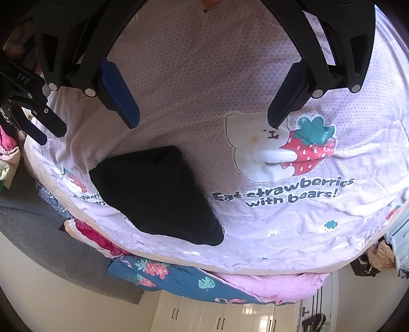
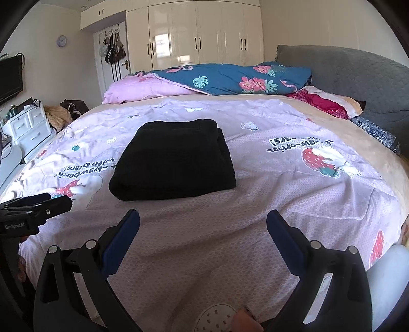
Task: Fold small clothes
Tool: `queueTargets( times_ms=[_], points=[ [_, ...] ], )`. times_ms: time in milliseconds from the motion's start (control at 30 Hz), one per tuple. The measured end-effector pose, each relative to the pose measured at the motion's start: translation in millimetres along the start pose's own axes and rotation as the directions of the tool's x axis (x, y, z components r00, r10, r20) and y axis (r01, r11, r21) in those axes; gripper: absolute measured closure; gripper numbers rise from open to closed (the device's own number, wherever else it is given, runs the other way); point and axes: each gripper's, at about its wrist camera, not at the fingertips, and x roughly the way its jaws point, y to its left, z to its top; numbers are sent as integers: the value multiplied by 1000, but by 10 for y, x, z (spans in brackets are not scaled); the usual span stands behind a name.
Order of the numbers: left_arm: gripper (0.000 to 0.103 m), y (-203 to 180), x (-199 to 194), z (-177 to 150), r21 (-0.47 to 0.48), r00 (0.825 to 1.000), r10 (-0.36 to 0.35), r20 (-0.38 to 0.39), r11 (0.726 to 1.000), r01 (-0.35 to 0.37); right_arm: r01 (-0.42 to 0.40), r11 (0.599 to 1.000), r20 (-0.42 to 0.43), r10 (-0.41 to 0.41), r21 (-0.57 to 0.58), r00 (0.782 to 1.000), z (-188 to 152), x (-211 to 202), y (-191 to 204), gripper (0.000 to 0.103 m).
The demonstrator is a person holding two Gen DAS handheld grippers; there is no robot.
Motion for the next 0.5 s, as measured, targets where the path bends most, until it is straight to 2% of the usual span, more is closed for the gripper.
queueTargets(
  times_ms=[500],
  points=[
    [9, -23, 19, -4, 15, 1000, 28, -5, 1000, -28, 2, 1000, -15, -2, 3, 1000, -12, 31, -18, 4]
  ],
)
